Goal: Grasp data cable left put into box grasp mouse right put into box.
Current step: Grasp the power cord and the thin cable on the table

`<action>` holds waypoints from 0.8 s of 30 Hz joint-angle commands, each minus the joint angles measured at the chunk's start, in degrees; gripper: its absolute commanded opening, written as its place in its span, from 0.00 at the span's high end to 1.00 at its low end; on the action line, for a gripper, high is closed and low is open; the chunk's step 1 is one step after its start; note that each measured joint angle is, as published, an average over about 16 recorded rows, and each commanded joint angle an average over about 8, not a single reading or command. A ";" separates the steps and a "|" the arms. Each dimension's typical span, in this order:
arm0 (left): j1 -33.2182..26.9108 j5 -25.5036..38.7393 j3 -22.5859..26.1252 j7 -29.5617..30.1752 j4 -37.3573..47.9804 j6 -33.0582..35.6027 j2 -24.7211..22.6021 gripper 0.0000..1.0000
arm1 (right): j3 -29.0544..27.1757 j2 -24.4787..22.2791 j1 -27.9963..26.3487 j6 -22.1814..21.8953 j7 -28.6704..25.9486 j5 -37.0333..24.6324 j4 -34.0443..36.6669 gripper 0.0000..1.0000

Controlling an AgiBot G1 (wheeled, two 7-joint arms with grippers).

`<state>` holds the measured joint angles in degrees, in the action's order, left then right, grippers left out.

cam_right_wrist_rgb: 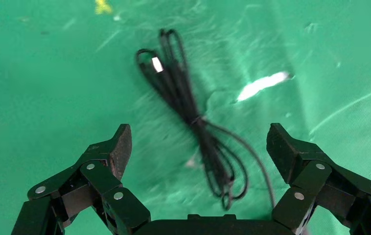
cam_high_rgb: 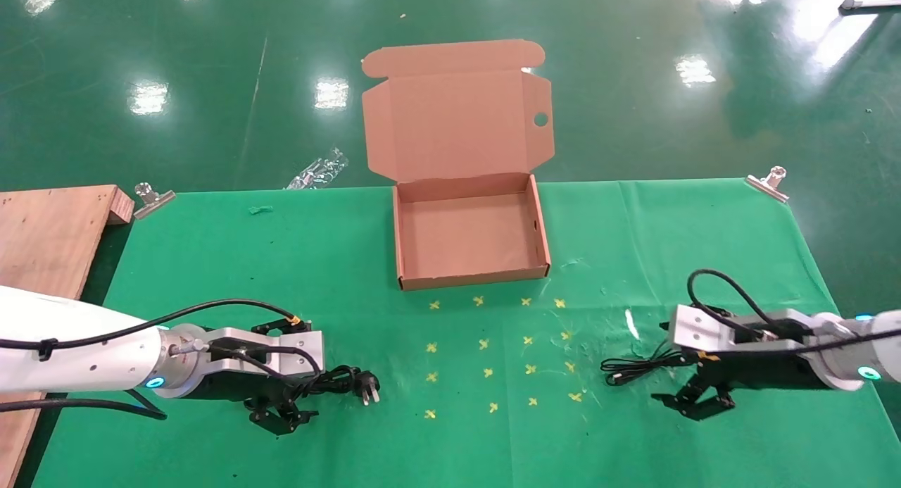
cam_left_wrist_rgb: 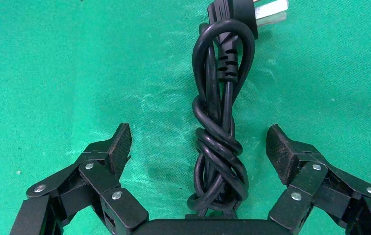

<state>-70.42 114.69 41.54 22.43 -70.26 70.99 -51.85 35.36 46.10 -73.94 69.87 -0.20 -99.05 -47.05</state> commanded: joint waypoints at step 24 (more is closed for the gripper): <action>0.02 0.00 -0.01 0.01 0.00 0.00 0.01 1.00 | 0.60 2.98 -2.25 -1.33 2.38 -1.32 5.91 1.00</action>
<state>-70.40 114.68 41.53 22.43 -70.26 71.00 -51.84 35.96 49.10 -76.20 68.53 2.19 -100.39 -41.11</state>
